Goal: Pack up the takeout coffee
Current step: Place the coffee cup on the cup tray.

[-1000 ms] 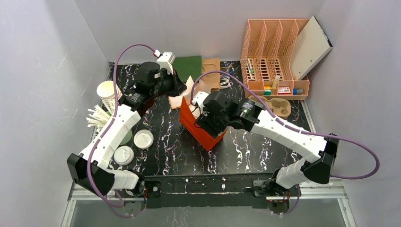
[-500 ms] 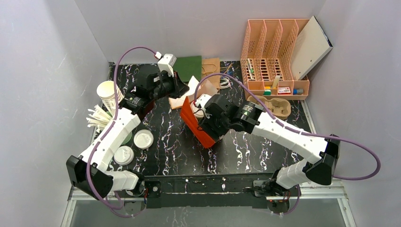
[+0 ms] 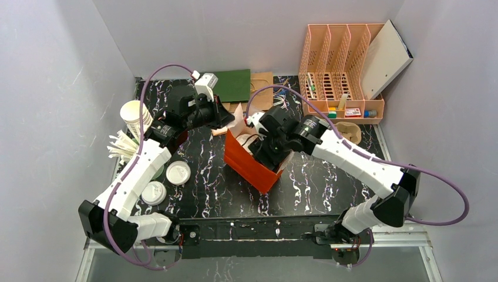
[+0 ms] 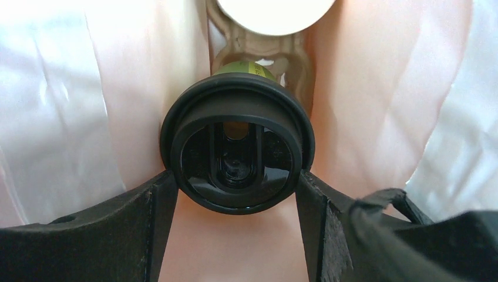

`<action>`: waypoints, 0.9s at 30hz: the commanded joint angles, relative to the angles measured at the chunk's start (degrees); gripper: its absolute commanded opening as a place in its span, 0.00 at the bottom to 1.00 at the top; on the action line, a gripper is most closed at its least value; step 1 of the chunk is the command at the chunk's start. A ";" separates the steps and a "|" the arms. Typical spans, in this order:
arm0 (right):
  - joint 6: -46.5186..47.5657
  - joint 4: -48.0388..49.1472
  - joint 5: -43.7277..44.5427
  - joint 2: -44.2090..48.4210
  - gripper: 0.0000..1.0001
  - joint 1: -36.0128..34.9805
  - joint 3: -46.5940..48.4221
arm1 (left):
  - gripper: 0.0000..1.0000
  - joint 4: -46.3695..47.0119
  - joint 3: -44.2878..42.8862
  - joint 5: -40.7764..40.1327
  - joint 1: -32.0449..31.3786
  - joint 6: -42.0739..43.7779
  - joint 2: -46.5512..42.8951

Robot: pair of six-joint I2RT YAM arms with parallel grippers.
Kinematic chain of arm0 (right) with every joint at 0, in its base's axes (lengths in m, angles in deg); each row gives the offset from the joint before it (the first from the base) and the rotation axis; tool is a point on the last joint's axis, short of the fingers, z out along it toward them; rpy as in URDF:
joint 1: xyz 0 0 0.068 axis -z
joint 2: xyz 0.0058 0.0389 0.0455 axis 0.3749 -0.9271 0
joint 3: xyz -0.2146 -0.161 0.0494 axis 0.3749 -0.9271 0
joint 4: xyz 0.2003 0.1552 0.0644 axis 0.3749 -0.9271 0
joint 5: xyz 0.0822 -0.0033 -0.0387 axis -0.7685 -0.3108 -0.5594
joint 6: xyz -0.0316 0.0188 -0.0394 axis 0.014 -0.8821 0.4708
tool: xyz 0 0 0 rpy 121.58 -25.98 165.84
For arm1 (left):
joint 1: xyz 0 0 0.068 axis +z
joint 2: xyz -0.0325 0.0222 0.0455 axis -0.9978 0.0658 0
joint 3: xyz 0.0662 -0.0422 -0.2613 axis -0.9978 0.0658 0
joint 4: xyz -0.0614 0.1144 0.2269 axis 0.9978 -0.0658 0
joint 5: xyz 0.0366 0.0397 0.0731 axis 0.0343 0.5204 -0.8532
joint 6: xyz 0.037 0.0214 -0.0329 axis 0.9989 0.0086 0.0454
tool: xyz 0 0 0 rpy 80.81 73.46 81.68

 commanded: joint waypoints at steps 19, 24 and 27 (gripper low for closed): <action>-0.20 -11.45 -11.89 -3.99 0.32 2.71 7.29 | 0.07 -25.61 -12.33 7.29 -2.06 5.74 5.20; -0.09 -11.84 -10.72 -4.76 0.32 2.46 8.27 | 0.44 -32.21 -18.48 -1.56 -2.12 7.03 8.22; -0.01 -11.93 -9.89 -5.18 0.32 2.20 8.68 | 0.53 -37.08 -22.49 -6.67 -2.15 8.29 11.03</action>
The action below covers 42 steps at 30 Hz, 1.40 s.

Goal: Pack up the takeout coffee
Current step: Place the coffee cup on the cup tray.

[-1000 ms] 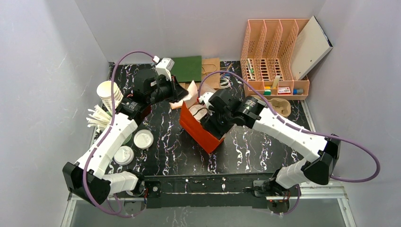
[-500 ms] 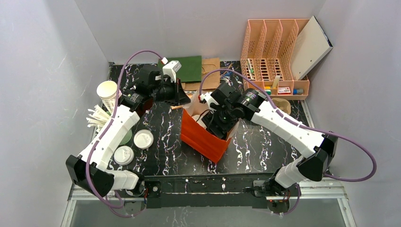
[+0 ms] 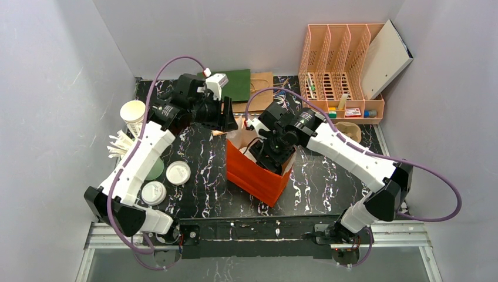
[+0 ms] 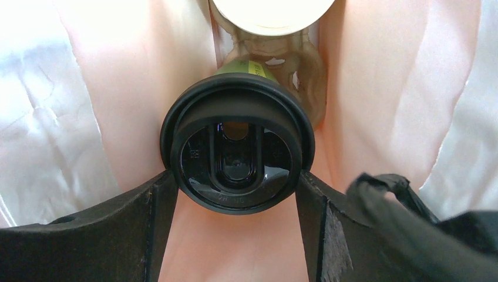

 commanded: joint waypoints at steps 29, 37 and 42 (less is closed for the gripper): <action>0.37 0.66 5.28 -0.61 0.31 -0.96 3.61 | 0.44 -13.27 -13.71 -9.24 -4.52 11.22 17.68; 0.73 0.22 5.94 -0.60 0.31 -0.93 3.75 | 0.06 -13.90 -13.02 -14.04 -5.62 11.99 15.66; 0.74 -0.54 4.74 -1.72 0.31 -1.39 5.17 | 0.01 -10.21 -10.29 -14.68 -6.96 11.14 12.74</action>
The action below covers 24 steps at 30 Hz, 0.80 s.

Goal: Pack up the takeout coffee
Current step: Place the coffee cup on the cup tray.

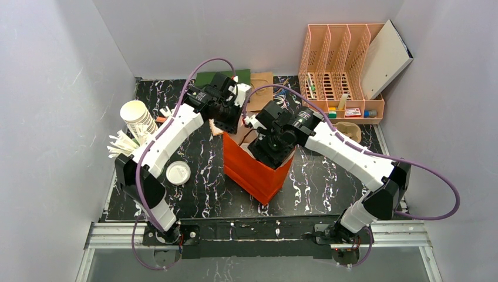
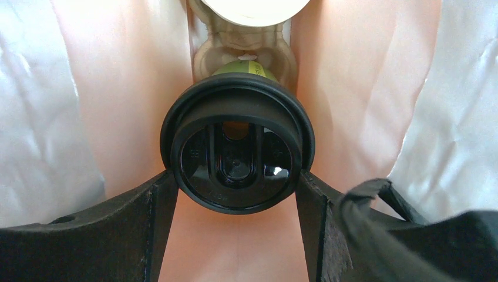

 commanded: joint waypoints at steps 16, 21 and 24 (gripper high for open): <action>1.33 7.04 1.38 2.56 0.28 -1.35 -1.84 | 0.00 20.78 17.60 -7.67 -5.58 -0.63 -20.15; 1.33 4.98 2.72 4.01 0.29 -1.50 -2.40 | 0.00 22.69 19.19 -10.77 -5.96 -0.60 -22.71; 1.11 3.80 4.00 4.88 0.31 -1.60 -2.29 | 0.00 23.12 19.93 -11.08 -6.80 -1.83 -23.94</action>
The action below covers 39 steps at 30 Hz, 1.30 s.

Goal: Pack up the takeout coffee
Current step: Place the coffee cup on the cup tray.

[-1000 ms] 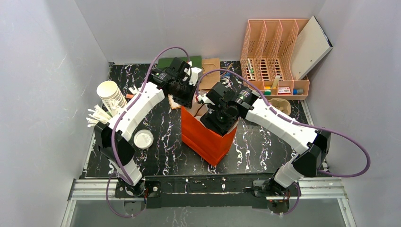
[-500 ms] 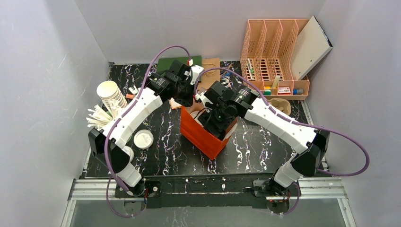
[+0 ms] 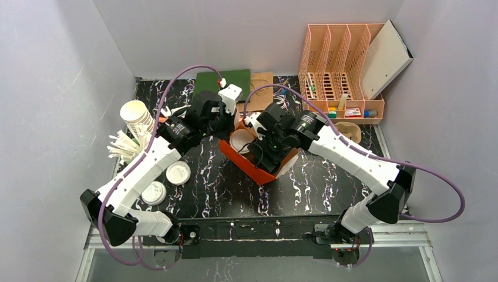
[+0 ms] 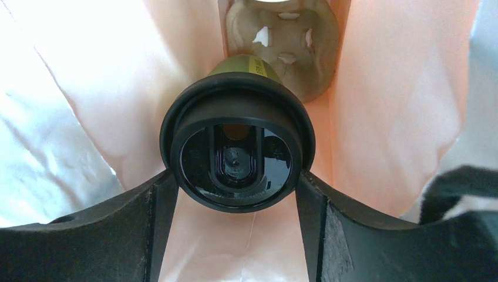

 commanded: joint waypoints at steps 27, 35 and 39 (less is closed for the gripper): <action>-0.15 8.54 4.98 4.41 0.31 -3.49 -9.82 | 0.00 8.38 5.59 -0.58 -2.80 -1.83 -3.29; -0.09 8.51 4.59 4.13 0.31 -3.46 -10.69 | 0.00 8.38 5.46 0.15 -2.89 -2.21 -2.77; -0.03 8.14 4.36 3.86 0.31 -3.39 -11.10 | 0.00 8.20 5.47 0.34 -2.84 -2.21 -2.76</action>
